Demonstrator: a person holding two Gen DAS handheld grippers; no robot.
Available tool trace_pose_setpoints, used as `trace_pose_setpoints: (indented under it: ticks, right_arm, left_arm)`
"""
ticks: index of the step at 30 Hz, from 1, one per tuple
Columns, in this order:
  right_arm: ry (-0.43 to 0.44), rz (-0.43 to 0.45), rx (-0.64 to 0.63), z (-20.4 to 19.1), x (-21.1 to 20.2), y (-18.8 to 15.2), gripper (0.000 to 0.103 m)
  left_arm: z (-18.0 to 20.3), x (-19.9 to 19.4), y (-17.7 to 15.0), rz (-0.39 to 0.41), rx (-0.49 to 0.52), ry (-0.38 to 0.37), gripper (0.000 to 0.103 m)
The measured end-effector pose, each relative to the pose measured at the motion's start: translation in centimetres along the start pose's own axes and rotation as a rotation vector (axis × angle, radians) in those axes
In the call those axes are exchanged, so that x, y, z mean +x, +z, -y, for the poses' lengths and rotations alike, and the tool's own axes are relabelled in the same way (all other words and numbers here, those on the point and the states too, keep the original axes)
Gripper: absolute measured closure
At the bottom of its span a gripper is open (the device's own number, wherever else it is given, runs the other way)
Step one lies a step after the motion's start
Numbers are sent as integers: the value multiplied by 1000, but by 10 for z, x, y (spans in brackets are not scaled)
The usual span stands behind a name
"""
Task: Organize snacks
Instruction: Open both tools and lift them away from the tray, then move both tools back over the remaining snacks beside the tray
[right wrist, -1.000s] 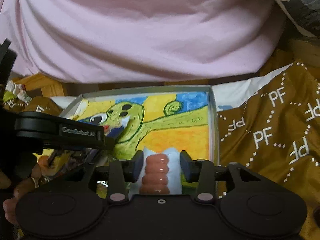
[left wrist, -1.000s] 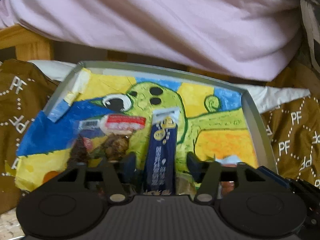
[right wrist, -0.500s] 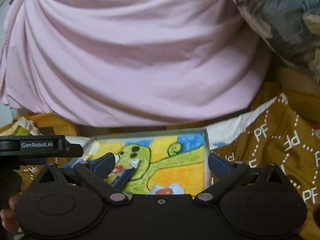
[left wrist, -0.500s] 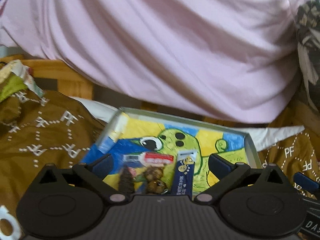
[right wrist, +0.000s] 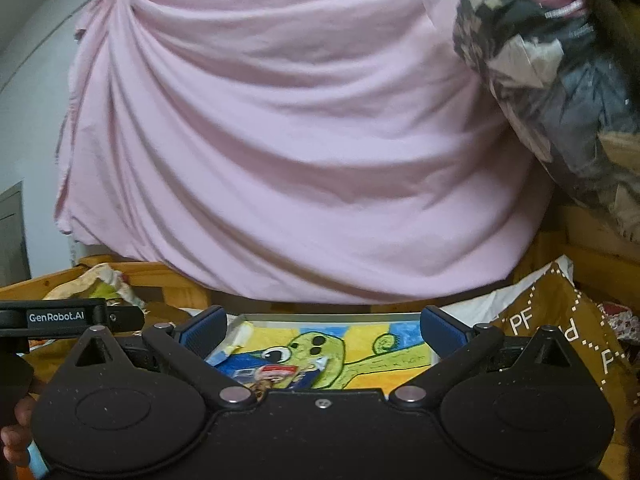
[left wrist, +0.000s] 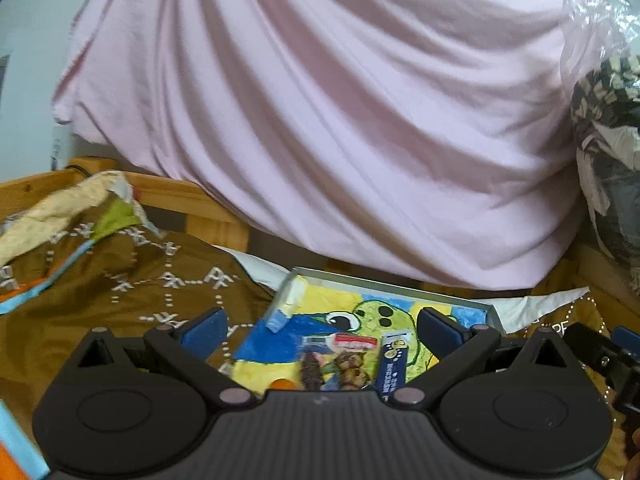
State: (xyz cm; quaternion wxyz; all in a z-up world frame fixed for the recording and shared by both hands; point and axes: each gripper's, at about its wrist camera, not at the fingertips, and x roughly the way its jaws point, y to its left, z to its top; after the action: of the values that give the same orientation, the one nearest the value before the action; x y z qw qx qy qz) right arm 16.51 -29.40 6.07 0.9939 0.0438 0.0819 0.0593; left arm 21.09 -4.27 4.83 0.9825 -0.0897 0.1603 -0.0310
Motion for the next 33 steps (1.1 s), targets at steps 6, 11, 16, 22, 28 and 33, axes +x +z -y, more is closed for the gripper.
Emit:
trace_pose_setpoints:
  ticks: [6,11,16,22,28,33]
  right_arm:
    - [19,31,-67,-24,-36,-1,1]
    - [42,37,-74,-38,-64,-4,1]
    - [51,16,-73,-48,-85,-11,1]
    - [40,-33,-59,-55,-102,-21,1]
    - [41,-107,-43,-61,-110,-35,1]
    - [35,-152,-55,-68,-113,-44,1]
  left_arm:
    - [-16,-44,-10,39,26,13,0]
    - [-21,-77,-22,56,64,22,0]
    - [-24,-104,-35,49,100,19,0]
    - [-33,-125,-47,35,99,20,0]
    - [-44,-139,-58,13,100,43,0]
    - [-52,-144,-68,-53,111,68,0]
